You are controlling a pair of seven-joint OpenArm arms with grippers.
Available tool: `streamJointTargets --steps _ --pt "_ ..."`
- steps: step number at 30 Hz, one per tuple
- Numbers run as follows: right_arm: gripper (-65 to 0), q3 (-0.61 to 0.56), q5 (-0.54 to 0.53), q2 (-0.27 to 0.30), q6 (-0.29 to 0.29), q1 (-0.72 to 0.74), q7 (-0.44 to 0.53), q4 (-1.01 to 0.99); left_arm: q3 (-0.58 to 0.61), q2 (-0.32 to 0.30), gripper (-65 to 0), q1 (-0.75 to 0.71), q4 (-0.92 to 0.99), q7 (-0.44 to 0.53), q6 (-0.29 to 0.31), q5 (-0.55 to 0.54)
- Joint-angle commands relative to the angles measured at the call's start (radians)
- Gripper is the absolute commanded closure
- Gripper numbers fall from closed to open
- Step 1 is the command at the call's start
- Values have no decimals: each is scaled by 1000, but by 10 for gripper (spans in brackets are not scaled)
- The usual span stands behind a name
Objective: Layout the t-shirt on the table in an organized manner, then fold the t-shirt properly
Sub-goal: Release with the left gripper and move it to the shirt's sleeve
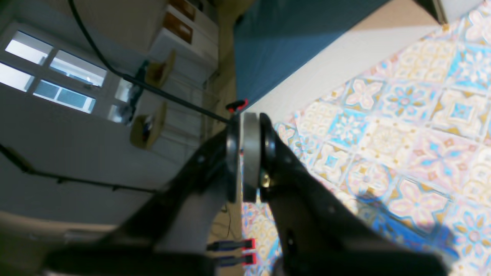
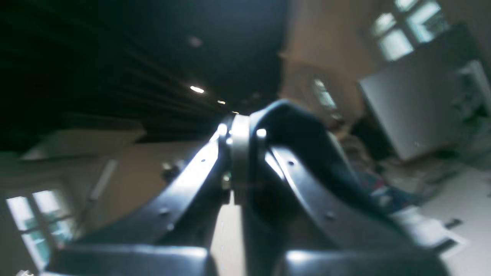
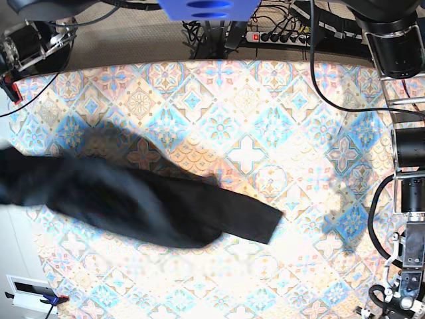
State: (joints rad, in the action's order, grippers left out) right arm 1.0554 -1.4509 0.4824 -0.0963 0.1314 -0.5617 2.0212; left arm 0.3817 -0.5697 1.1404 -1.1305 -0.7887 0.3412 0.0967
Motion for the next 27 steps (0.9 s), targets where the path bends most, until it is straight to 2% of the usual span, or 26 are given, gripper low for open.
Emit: streamJointTargets --steps 1,6,8,13,17,21,27 --pt "0 32 -33 26 -9 -6 27 13 -10 -5 0 33 -13 21 -14 5" --pt "0 99 -33 17 -10 -66 -24 13 -10 -2 0 2 -16 22 -14 53" --pt "0 93 -33 14 -10 -68 -37 11 -10 1 0 -20 -38 21 -14 54" --pt "0 50 -33 -38 -10 -68 -80 9 -3 4 0 -167 -178 2 -11 59" --pt "0 -56 -33 -46 -10 -68 -83 8 -2 53 0 -270 -254 -54 -8 59" --pt "0 -237 -33 -38 -10 3 -39 6 -3 76 0 -380 -296 -62 -8 59" --pt "0 -567 235 -40 -10 241 79 2 -11 87 0 -543 -348 -62 -14 61"
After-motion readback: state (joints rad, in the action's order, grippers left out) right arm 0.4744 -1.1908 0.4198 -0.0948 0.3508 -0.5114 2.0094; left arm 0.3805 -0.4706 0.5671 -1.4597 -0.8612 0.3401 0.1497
